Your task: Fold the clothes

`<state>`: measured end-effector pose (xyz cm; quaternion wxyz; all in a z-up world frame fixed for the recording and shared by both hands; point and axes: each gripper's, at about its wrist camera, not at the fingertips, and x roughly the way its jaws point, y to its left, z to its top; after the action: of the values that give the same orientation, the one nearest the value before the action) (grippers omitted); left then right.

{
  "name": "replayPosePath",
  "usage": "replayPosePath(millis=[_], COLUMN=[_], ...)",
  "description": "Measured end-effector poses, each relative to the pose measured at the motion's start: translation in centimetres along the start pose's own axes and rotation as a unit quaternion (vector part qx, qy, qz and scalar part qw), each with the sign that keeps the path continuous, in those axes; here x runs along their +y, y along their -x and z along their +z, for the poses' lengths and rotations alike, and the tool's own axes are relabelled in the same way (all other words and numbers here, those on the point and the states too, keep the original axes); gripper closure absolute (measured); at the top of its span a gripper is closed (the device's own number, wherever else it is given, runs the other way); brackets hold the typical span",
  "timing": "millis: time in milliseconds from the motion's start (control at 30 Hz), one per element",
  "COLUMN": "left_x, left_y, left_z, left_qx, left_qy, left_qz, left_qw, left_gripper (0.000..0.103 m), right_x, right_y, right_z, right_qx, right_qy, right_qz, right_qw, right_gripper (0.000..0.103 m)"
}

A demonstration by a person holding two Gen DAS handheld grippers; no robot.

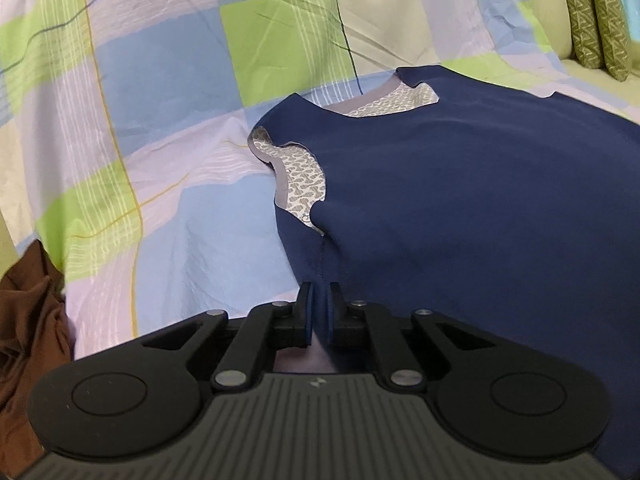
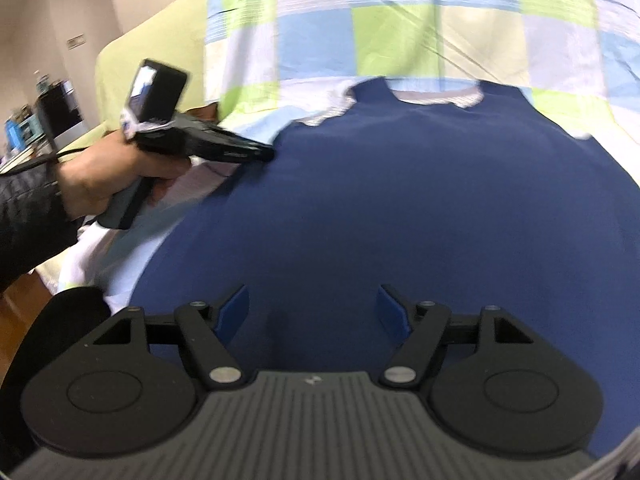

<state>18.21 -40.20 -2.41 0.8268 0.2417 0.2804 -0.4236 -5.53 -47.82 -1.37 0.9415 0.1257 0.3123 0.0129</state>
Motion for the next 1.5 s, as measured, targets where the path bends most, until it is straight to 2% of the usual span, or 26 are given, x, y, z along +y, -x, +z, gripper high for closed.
replayPosePath(millis=[100,300,433,500,567,600,667,867,1000,1100,1233,1333,1400,1433,1467,1500], left_x=[1.6,1.1,1.6,2.0,2.9,3.5,4.5,6.8,7.2,7.1,5.9,5.1,4.7,4.5,3.8,3.4], left_y=[-0.3,-0.2,-0.3,-0.2,0.1,0.2,0.2,-0.4,0.0,0.8,0.5,0.0,0.0,0.0,-0.6,-0.9], left_z=[0.0,0.5,0.4,0.1,-0.3,-0.5,-0.9,-1.5,-1.3,-0.6,0.4,0.7,0.8,0.8,0.8,0.7], left_qx=[0.005,0.01,0.005,-0.002,-0.011,-0.015,-0.02,-0.027,-0.034,-0.044,-0.037,-0.026,-0.022,-0.02,-0.005,0.001], left_qy=[0.033,-0.009,-0.005,0.003,0.025,0.038,0.061,0.103,0.11,0.115,0.097,0.086,0.081,0.078,0.053,0.038], left_qz=[-0.033,-0.034,-0.045,-0.052,-0.063,-0.071,-0.087,-0.111,-0.122,-0.126,-0.122,-0.111,-0.105,-0.102,-0.088,-0.082], left_qw=[0.9989,0.9993,0.999,0.9987,0.9976,0.9967,0.9942,0.988,0.9858,0.9843,0.9871,0.9897,0.9909,0.9915,0.9947,0.996], left_gripper=[0.099,0.099,0.099,0.099,0.099,0.099,0.099,0.1,0.1,0.1,0.098,0.092,0.076,0.075,0.075,0.081], right_x=[2.1,7.0,10.2,12.2,13.1,13.1,13.1,14.2,14.1,14.5,15.7,16.0,16.2,16.2,16.3,16.3], right_y=[-0.8,-3.7,-5.7,-6.4,-6.7,-6.8,-6.8,-8.0,-8.5,-8.5,-9.6,-10.1,-10.2,-10.2,-10.1,-10.1], right_z=[0.5,1.0,0.1,-0.9,-1.6,-1.6,-1.1,0.2,0.5,0.1,0.0,0.0,0.1,0.0,-0.1,-0.2], right_qx=[0.004,0.026,0.061,0.069,0.075,0.074,0.073,0.073,0.07,0.065,0.062,0.059,0.058,0.056,0.055,0.054], right_qy=[0.028,0.054,0.128,0.204,0.245,0.247,0.24,0.255,0.249,0.265,0.264,0.269,0.272,0.276,0.28,0.283], right_qz=[0.037,0.09,0.057,0.018,-0.001,-0.001,0.007,0.022,0.035,0.032,0.035,0.039,0.04,0.04,0.04,0.04], right_qw=[0.999,0.994,0.988,0.976,0.967,0.966,0.968,0.964,0.965,0.962,0.962,0.961,0.96,0.959,0.957,0.957], right_gripper=[0.036,0.037,0.035,0.036,0.047,0.052,0.075,0.089,0.092,0.092,0.092,0.092,0.092,0.092,0.092,0.092])
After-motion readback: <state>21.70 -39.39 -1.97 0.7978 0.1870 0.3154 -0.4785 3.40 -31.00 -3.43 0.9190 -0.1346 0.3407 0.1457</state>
